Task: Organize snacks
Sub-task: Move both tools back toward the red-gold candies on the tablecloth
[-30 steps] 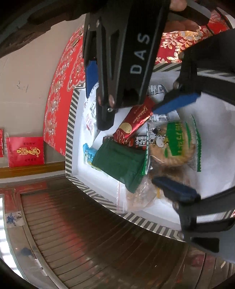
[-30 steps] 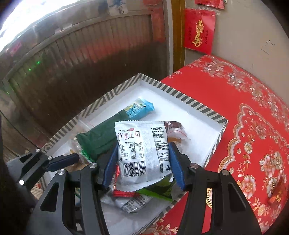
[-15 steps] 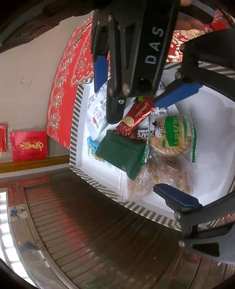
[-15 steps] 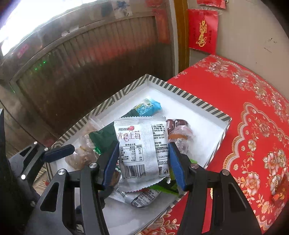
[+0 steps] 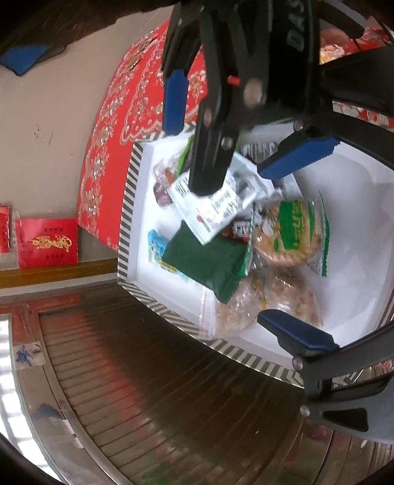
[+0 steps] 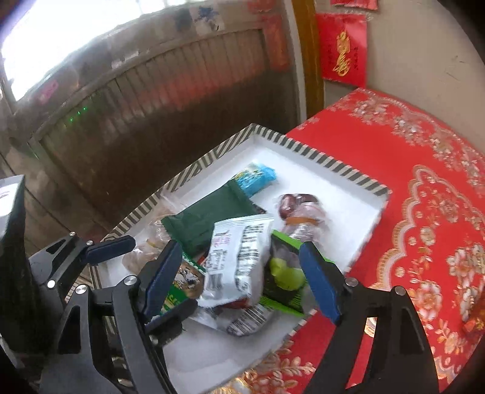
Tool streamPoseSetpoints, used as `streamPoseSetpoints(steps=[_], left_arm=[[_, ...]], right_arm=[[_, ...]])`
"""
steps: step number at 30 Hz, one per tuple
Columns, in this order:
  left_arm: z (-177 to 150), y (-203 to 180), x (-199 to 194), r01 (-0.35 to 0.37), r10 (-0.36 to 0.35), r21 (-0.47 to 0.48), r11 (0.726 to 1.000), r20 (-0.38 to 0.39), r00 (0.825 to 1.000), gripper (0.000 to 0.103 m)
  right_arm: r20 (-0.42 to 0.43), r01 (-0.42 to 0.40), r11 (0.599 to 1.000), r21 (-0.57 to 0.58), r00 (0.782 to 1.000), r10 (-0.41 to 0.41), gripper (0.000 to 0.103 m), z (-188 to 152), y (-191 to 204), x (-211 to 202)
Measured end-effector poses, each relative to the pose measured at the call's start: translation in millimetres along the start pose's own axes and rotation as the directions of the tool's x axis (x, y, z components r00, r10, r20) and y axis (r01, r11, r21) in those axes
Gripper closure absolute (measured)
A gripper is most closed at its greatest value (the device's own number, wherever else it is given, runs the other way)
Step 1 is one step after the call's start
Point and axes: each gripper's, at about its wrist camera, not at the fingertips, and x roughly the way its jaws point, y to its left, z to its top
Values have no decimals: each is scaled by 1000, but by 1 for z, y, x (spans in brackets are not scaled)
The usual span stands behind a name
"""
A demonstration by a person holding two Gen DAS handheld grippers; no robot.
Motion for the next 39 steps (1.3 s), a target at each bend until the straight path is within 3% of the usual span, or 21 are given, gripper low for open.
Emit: streamPoseSetpoints(steps=[6, 13, 19, 23, 29, 34, 39], left_arm=[[13, -33, -8, 56, -57, 45, 997, 17, 998, 11], [36, -102, -1, 191, -188, 121, 974, -41, 981, 9], [54, -168, 4, 290, -275, 192, 937, -101, 956, 8], [68, -207, 11, 349, -323, 211, 913, -149, 935, 7], [83, -251, 28, 373, -334, 234, 898, -191, 923, 7], [92, -278, 45, 400, -350, 232, 887, -229, 908, 7], [98, -296, 61, 412, -352, 233, 881, -258, 900, 7]], right_arm=[[64, 70, 996, 47, 995, -73, 23, -17, -29, -45], [66, 193, 959, 206, 975, -210, 23, -54, -104, -101], [32, 318, 886, 338, 937, -349, 23, -89, -178, -151], [-7, 390, 811, 437, 903, -430, 23, -116, -227, -181], [-29, 441, 719, 538, 862, -507, 23, -152, -276, -229], [-58, 476, 674, 565, 838, -543, 23, -179, -303, -252], [-49, 461, 673, 579, 843, -535, 23, -186, -319, -256]])
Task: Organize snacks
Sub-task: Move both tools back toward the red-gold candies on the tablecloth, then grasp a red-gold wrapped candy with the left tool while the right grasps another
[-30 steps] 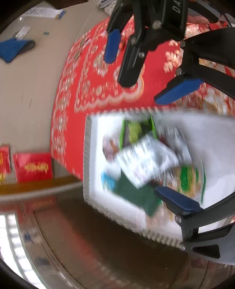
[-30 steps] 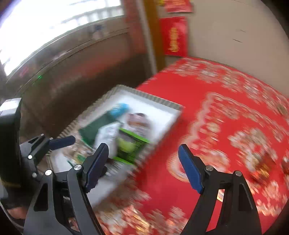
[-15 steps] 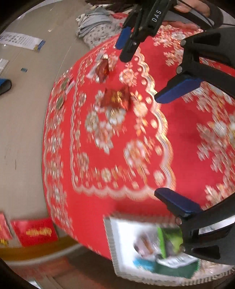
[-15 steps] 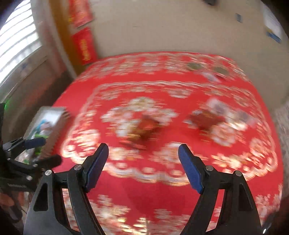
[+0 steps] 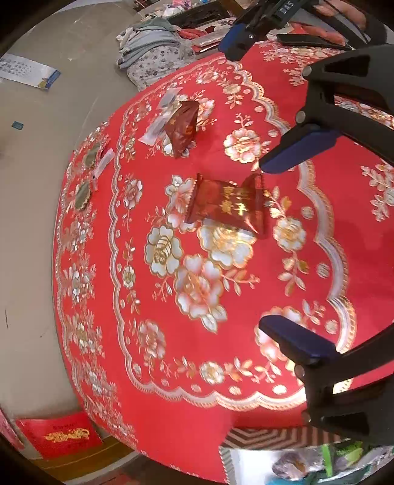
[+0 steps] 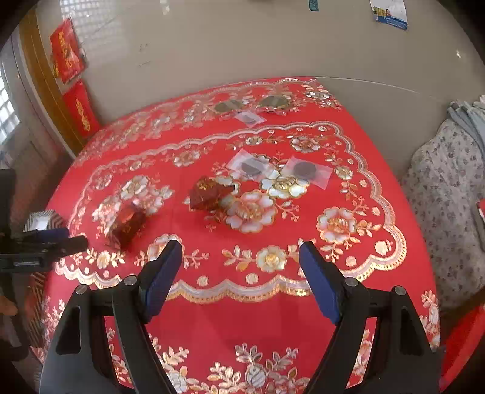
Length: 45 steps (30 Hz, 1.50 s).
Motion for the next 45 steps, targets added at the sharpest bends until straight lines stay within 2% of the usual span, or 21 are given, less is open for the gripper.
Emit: streamPoseSetpoints(steps=[11, 18, 20, 22, 23, 25, 27, 32, 36, 38, 39, 41, 45], left_arm=[[18, -16, 31, 42, -41, 10, 999, -48, 998, 7], [23, -26, 49, 47, -45, 26, 999, -67, 997, 8], [22, -28, 50, 24, -22, 45, 999, -55, 998, 17], [21, -28, 48, -22, 25, 71, 997, -37, 999, 38], [22, -26, 47, -20, 23, 70, 997, -35, 999, 42], [23, -20, 45, -27, 29, 60, 998, -35, 999, 59], [23, -14, 44, -31, 32, 52, 998, -30, 999, 59], [19, -11, 42, -37, 39, 61, 997, -25, 999, 59], [18, -11, 42, -40, 41, 65, 997, -21, 999, 59], [19, -12, 43, -39, 40, 62, 997, -21, 999, 59], [19, -11, 43, -39, 40, 63, 997, -21, 999, 59], [19, -12, 43, -40, 41, 60, 997, -20, 999, 59], [17, -11, 41, -38, 39, 50, 998, -13, 999, 60]], right_arm=[[-5, -37, 999, -20, 999, 37, 23, 17, 13, 19], [1, -31, 998, -48, 1000, 31, 23, 32, 16, 30], [-6, -31, 997, -76, 999, 31, 23, 37, 19, 35], [-19, -30, 991, -127, 999, 27, 23, 43, 26, 44], [-24, -30, 989, -146, 999, 27, 23, 46, 29, 48], [-53, -46, 980, -192, 998, 37, 23, 49, 37, 60], [-73, -57, 972, -228, 996, 42, 23, 53, 43, 72], [-120, -25, 949, -315, 993, -14, 23, 56, 55, 98], [-134, -25, 945, -326, 991, -20, 24, 57, 55, 105], [-143, -40, 946, -321, 990, -7, 44, 56, 54, 105], [-159, -33, 946, -323, 987, -20, 50, 55, 55, 107], [-189, -42, 942, -333, 982, -23, 51, 50, 56, 110], [-130, -27, 942, -333, 991, -18, 54, 41, 58, 99]])
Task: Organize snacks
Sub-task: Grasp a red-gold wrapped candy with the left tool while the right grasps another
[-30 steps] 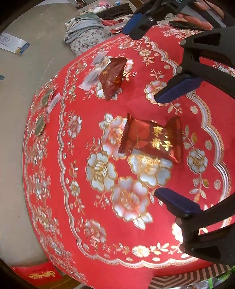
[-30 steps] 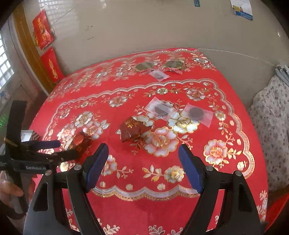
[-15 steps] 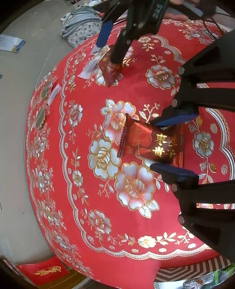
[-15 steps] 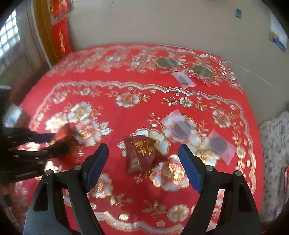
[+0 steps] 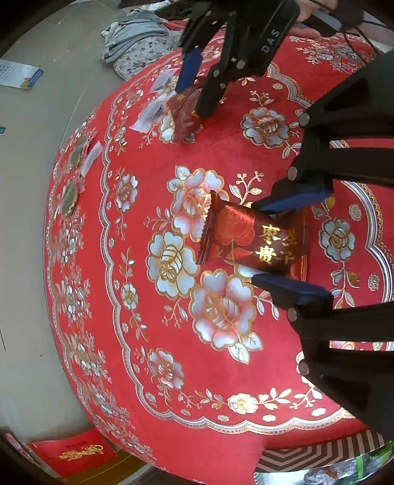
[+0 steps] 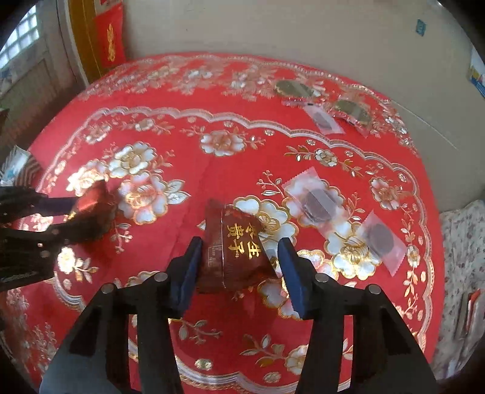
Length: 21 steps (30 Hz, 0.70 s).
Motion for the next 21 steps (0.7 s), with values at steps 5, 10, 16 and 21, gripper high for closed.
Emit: streamPoseSetpoints(steps=[5, 10, 16, 21], left_arm=[[-6, 5, -7, -1, 1, -15, 1000, 13, 1000, 64], [-14, 5, -11, -11, 12, -7, 1000, 16, 1000, 64], [-14, 6, -12, -4, 5, -20, 1000, 14, 1000, 64], [-13, 2, -9, -17, 17, -8, 1000, 11, 1000, 64]], right_arm=[[62, -14, 999, 37, 998, 12, 81, -10, 3, -20], [26, -16, 999, 46, 1000, 14, 81, -23, 9, -19], [0, -8, 997, 74, 1000, 9, 73, -19, 5, -19], [-39, -26, 991, 128, 999, 32, 64, -12, -3, 0]])
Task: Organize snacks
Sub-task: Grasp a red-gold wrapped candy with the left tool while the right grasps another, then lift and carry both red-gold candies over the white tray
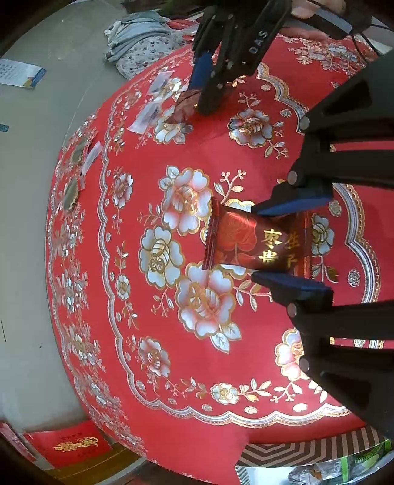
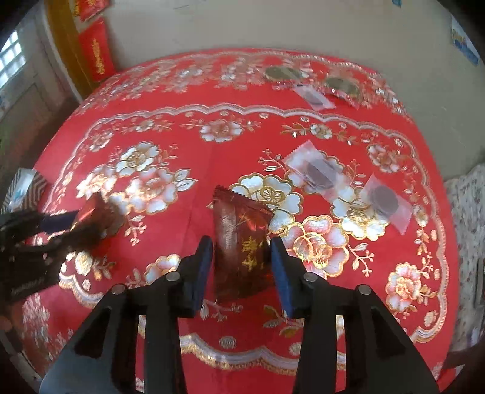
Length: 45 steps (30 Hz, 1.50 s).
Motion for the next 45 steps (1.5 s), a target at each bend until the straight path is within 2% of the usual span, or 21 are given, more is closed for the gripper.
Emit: streamPoseSetpoints(steps=[3, 5, 10, 17, 23, 35, 45], left_arm=[[1, -1, 2, -4, 4, 4, 1000, -3, 1000, 64], [0, -1, 2, -4, 4, 6, 1000, 0, 1000, 64], [-5, 1, -3, -11, 11, 2, 1000, 17, 1000, 67], [-22, 7, -22, -41, 41, -3, 999, 67, 997, 68], [-44, 16, -48, -52, 55, -23, 998, 115, 992, 68], [-89, 65, -105, -104, 123, -108, 989, 193, 974, 68], [-130, 125, -140, -160, 210, -221, 962, 224, 952, 68]], right_arm=[[3, -13, 1000, 2, 1000, 13, 64, 2, 1, 7], [7, 8, 1000, -16, 1000, -8, 70, 1, 5, 8], [56, 19, 998, -63, 998, -15, 72, -13, 19, -6], [125, -37, 997, -66, 991, 45, 72, -37, 43, -35], [147, -99, 993, -70, 983, 108, 72, -49, 70, -46], [165, -196, 963, -182, 960, 227, 72, -58, 155, -67], [149, -270, 916, -297, 934, 324, 72, -58, 237, -78]])
